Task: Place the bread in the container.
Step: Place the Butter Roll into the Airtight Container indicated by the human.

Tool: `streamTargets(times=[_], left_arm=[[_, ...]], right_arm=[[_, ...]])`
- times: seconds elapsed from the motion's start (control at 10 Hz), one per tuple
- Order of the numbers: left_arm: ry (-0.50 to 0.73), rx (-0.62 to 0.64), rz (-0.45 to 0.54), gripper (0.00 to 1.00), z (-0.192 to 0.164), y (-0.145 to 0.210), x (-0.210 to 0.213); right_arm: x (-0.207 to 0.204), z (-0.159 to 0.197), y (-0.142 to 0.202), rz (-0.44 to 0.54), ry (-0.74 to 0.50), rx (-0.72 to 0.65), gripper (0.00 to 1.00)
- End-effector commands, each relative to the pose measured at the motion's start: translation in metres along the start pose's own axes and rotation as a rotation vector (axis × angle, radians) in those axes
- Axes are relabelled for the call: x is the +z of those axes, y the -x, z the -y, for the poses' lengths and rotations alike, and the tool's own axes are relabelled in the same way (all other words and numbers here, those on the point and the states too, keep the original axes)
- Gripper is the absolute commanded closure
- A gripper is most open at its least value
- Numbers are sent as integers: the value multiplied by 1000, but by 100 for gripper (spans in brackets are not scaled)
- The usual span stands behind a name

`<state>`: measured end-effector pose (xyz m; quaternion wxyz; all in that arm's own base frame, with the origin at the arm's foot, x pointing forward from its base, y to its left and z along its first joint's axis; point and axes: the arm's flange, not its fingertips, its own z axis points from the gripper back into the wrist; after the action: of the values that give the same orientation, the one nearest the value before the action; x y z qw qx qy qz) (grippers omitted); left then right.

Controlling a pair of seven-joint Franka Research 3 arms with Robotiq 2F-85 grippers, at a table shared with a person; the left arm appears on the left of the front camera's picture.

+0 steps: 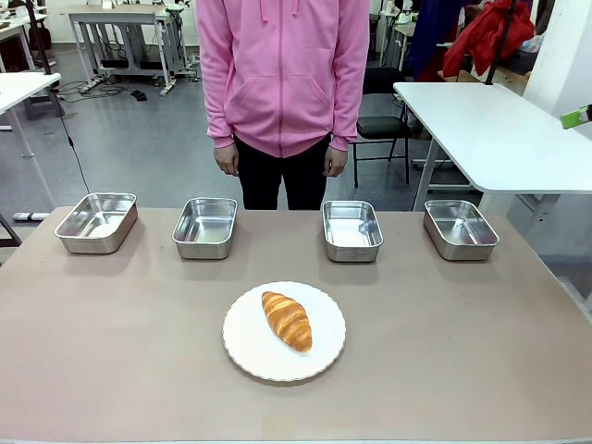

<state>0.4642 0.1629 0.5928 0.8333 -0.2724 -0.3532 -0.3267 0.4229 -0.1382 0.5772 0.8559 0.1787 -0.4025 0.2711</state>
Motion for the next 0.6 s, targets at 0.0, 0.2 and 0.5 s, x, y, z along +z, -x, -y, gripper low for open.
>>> streamTargets(times=[0.0,0.2,0.5], left_arm=[[4,0,7,0,1,-1,0],[4,0,7,0,1,-1,0],[4,0,7,0,1,-1,0]], right_arm=[[-1,2,-1,21,-10,19,0],[-1,2,-1,21,-10,19,0],[-1,2,-1,21,-10,19,0]])
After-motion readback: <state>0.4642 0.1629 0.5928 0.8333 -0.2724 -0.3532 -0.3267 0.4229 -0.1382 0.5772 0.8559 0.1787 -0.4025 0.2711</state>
